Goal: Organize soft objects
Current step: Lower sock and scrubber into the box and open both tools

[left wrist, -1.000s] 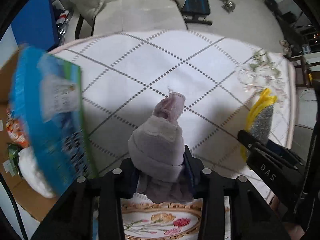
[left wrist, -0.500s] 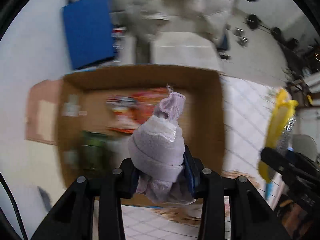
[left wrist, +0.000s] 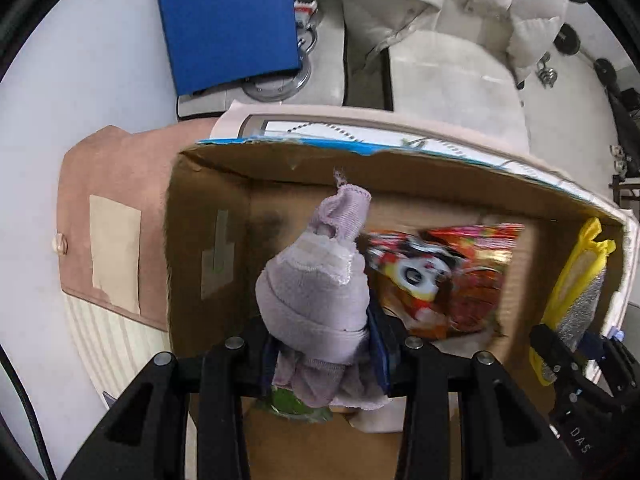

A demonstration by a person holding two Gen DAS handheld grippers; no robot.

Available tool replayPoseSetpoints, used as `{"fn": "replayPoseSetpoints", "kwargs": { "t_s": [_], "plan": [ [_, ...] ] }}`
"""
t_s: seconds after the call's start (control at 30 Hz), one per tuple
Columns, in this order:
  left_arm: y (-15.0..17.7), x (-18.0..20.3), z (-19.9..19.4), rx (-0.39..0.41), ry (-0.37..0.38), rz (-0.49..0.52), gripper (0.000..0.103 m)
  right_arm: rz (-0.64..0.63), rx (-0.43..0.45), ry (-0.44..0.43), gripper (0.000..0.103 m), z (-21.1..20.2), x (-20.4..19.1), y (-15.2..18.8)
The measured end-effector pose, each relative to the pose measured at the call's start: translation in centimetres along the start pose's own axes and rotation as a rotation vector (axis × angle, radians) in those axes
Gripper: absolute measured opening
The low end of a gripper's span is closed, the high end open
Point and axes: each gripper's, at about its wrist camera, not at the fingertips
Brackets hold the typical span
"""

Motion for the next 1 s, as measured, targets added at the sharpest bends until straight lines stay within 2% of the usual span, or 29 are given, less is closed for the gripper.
{"fn": "replayPoseSetpoints", "kwargs": {
  "t_s": [0.13, 0.37, 0.53, 0.6, 0.67, 0.77, 0.83, 0.87, 0.97, 1.0],
  "plan": [
    [-1.0, -0.4, 1.6, -0.033, -0.013, 0.002, 0.035, 0.028, -0.022, 0.028, 0.051, 2.1, -0.1, -1.2],
    [-1.8, -0.2, 2.9, -0.066, -0.014, 0.015, 0.038, 0.038, -0.036, 0.046, 0.052, 3.4, 0.7, -2.2],
    [-1.9, -0.6, 3.2, -0.106, 0.032, -0.015, 0.042, 0.034, -0.059, 0.037, 0.057, 3.8, 0.5, -2.6],
    [-1.7, -0.7, 2.6, -0.094, 0.033, -0.022, 0.059, 0.039, -0.056, 0.029, 0.067, 3.5, 0.6, -2.6],
    [-1.5, -0.9, 1.7, -0.074, 0.028, -0.029, 0.066, 0.038, -0.063, 0.024, 0.07, 3.1, 0.6, -2.4],
    [-1.0, -1.1, 0.0, -0.042, 0.018, -0.036, 0.068, 0.022, -0.049, 0.034, 0.079, 1.9, 0.2, -1.8],
    [-0.4, -1.1, -0.9, -0.021, 0.024, -0.033, 0.068, 0.014, -0.038, 0.043, 0.079, 0.9, 0.1, -1.3],
    [0.0, -1.0, -1.5, -0.007, 0.028, -0.032, 0.071, 0.009, -0.031, 0.047, 0.082, 0.3, 0.1, -0.9],
    [2.1, -0.8, -3.3, 0.047, 0.048, -0.026, 0.089, -0.008, -0.002, 0.053, 0.095, -1.6, 0.1, 0.5],
    [3.0, -0.8, -3.9, 0.074, 0.047, -0.026, 0.089, -0.013, 0.01, 0.052, 0.099, -2.2, 0.1, 1.1]
  ]
}}
Point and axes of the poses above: each gripper's, at about its wrist camera, not at the fingertips, and z roughly the way its jaws point, x to its right, y to its underside, and after that the axes turned 6 degrees about -x, right-handed
